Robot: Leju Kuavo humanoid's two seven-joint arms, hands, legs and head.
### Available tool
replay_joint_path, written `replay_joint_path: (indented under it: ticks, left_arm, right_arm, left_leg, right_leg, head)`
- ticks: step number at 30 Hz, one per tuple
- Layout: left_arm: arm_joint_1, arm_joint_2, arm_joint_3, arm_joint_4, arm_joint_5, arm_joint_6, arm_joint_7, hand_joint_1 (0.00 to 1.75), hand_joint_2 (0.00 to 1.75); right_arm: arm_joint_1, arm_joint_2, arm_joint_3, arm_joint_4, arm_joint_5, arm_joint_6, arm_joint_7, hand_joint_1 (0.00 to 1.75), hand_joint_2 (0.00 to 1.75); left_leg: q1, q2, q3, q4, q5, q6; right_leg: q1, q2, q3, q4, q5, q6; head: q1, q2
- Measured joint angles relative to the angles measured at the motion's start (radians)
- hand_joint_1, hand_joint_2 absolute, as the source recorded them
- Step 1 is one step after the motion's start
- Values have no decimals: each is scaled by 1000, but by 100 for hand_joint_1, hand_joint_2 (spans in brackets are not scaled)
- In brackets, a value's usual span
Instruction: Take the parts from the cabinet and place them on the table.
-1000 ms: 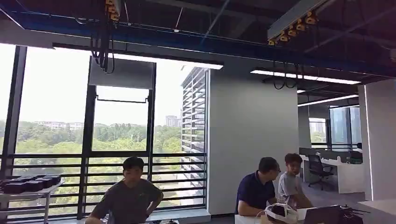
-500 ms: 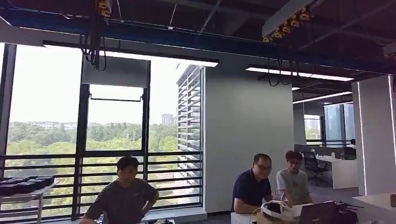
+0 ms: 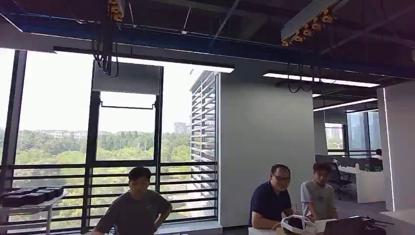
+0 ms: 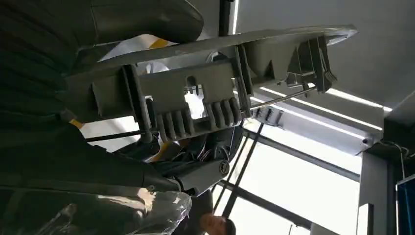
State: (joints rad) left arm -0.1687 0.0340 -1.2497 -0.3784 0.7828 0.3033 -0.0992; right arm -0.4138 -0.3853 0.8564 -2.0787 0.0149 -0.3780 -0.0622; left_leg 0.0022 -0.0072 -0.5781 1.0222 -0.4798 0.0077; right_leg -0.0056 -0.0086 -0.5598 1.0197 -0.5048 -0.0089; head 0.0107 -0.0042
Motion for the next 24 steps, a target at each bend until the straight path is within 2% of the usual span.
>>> replay_joint_path:
  ticks: [1,2,4,5,6,7,8,10,11,12,13,16,17,18,19,21,22,23,24]
  left_arm:
    - [0,-1,0,0,0,0,0,0,175]
    - [-2,-1,0,0,-1,0,0,0,175]
    - [-5,-1,0,0,-2,0,0,0,175]
    - [-4,-1,0,0,-2,0,0,0,175]
    - [-3,-1,0,0,-2,0,0,0,175]
    - [-2,-1,0,0,-2,0,0,0,175]
    - [-2,-1,0,0,-2,0,0,0,175]
    - [-2,-2,0,0,-2,0,0,0,175]
    - [-2,-2,0,0,-2,0,0,0,175]
    - [-2,-2,0,0,-3,0,0,0,175]
    - [-4,-2,0,0,-3,0,0,0,175]
    - [-4,-2,0,0,-4,0,0,0,175]
    - [-4,-2,1,0,-4,0,0,0,175]
    - [-4,-2,1,0,-5,0,0,0,175]
    - [-6,-2,1,0,-6,0,0,0,175]
    - [-5,-2,1,0,-6,0,0,0,175]
    - [-3,-2,0,0,-6,0,0,0,175]
    - [-1,-2,1,0,-6,0,0,0,175]
    - [0,-2,1,0,-6,0,0,0,175]
  right_arm:
    - [0,0,-1,0,0,0,0,175,175]
    - [-1,0,-1,0,0,0,0,175,175]
    - [1,0,0,0,0,0,0,175,175]
    - [3,0,0,0,0,0,0,175,175]
    - [3,0,0,1,0,0,0,175,175]
    - [4,-1,0,2,1,0,0,175,175]
    - [4,-1,0,2,1,0,1,175,175]
    - [3,-1,0,2,1,0,1,175,175]
    - [3,-1,0,2,1,0,1,175,175]
    - [3,-1,0,2,1,0,0,175,175]
    - [2,-1,0,2,1,0,0,175,175]
    - [2,-2,-1,2,1,0,1,175,175]
    - [1,-2,-2,2,1,0,1,175,175]
    - [1,-1,-2,2,1,0,1,175,175]
    - [1,0,-2,2,1,0,0,175,175]
    - [2,0,0,2,1,1,0,175,175]
    - [2,0,0,3,1,1,0,175,175]
    - [3,0,0,3,1,1,0,175,175]
    - [3,0,0,3,1,1,0,175,175]
  left_leg:
    - [9,1,5,-9,4,7]
    - [9,1,6,-10,3,10]
    - [8,1,6,-10,1,18]
    - [7,1,7,-9,-1,19]
    - [6,1,7,-9,-2,19]
    - [6,1,10,-9,-4,18]
    - [6,0,14,-8,-7,18]
    - [6,-1,21,-7,-12,14]
    - [6,-2,26,-6,-17,10]
    - [4,-2,28,-7,-20,5]
    - [-1,-2,25,-2,-23,-1]
    - [3,2,30,-11,-23,-18]
    - [3,2,31,-8,-31,-24]
    - [3,2,23,14,-47,-30]
    - [5,2,-1,74,-79,-33]
    - [8,2,-79,234,-143,-40]
    - [8,2,-113,295,-157,-42]
    - [8,2,-124,300,-141,-42]
    - [8,2,-112,261,-103,-40]
  right_leg:
    - [-2,2,-2,8,-11,6]
    - [-2,2,-15,38,-28,11]
    - [-5,3,-93,188,-97,17]
    - [-6,3,-136,266,-123,20]
    - [-6,3,-164,307,-125,21]
    - [-6,3,-167,301,-102,20]
    - [-6,3,-150,253,-61,19]
    - [-6,3,-107,151,3,14]
    - [-6,2,-73,73,44,11]
    - [-4,3,-51,33,37,7]
    - [-1,3,-43,8,33,4]
    - [3,9,-46,10,29,-14]
    - [-7,8,-37,0,32,-21]
    - [-7,7,-31,-2,30,-27]
    - [-7,5,-27,-2,27,-33]
    - [-6,4,-23,-2,22,-38]
    - [-5,4,-21,-1,20,-38]
    - [-5,5,-18,0,17,-38]
    - [-4,7,-13,0,14,-36]
  head:
    - [1,0]
    - [-4,0]
    - [-11,0]
    - [-11,0]
    - [-14,0]
    - [-16,0]
    - [-17,0]
    - [-18,0]
    - [-18,0]
    - [-16,0]
    - [-14,0]
    - [-13,0]
    - [-14,0]
    - [-10,0]
    - [-7,0]
    - [-2,0]
    - [-2,0]
    - [0,0]
    - [1,0]
